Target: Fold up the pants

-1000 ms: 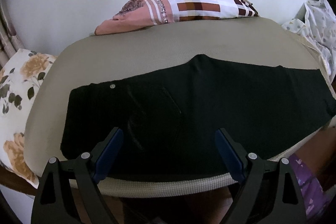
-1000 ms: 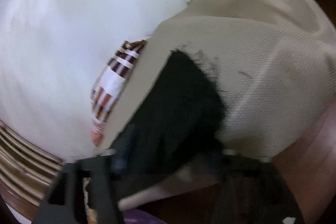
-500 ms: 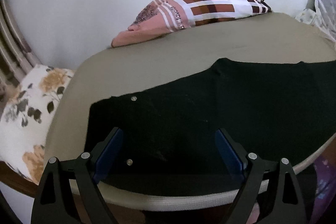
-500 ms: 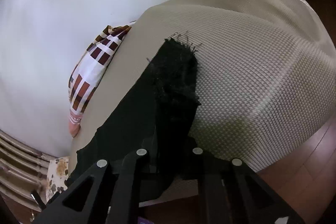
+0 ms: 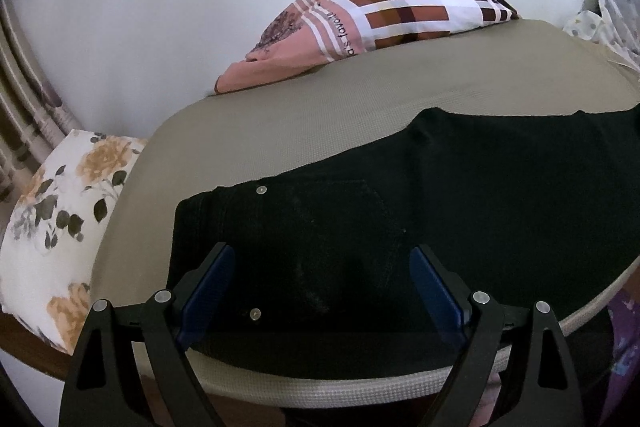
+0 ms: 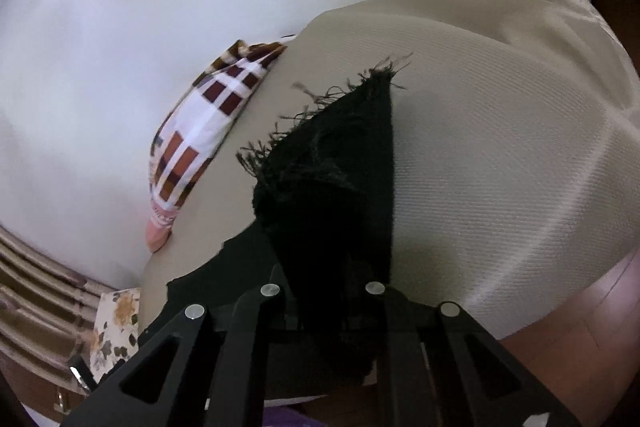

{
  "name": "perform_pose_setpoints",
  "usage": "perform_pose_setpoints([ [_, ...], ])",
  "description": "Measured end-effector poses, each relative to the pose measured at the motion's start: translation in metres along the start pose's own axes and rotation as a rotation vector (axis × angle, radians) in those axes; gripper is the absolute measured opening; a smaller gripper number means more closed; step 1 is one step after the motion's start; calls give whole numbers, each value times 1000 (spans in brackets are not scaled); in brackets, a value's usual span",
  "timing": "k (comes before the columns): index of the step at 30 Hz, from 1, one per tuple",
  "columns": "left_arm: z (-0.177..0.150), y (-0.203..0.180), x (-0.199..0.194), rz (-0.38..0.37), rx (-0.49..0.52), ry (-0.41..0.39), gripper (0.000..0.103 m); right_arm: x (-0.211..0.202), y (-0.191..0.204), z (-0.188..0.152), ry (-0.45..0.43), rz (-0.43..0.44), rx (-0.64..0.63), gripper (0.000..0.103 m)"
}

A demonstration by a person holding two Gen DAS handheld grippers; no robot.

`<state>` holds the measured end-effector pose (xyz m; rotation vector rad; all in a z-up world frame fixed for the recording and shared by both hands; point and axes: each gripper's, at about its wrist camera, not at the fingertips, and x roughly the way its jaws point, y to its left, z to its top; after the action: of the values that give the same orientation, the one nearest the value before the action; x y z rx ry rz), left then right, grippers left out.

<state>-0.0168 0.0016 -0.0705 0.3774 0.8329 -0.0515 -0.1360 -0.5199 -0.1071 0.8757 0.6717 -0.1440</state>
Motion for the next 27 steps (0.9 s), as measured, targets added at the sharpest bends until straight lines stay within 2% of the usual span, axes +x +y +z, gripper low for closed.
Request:
perform_pose_setpoints([
  [14, -4, -2, 4, 34, 25, 22, 89, 49, 78, -22, 118, 118, -90, 12],
  [27, -14, 38, 8, 74, -51, 58, 89, 101, 159, -70, 265, 222, -213, 12],
])
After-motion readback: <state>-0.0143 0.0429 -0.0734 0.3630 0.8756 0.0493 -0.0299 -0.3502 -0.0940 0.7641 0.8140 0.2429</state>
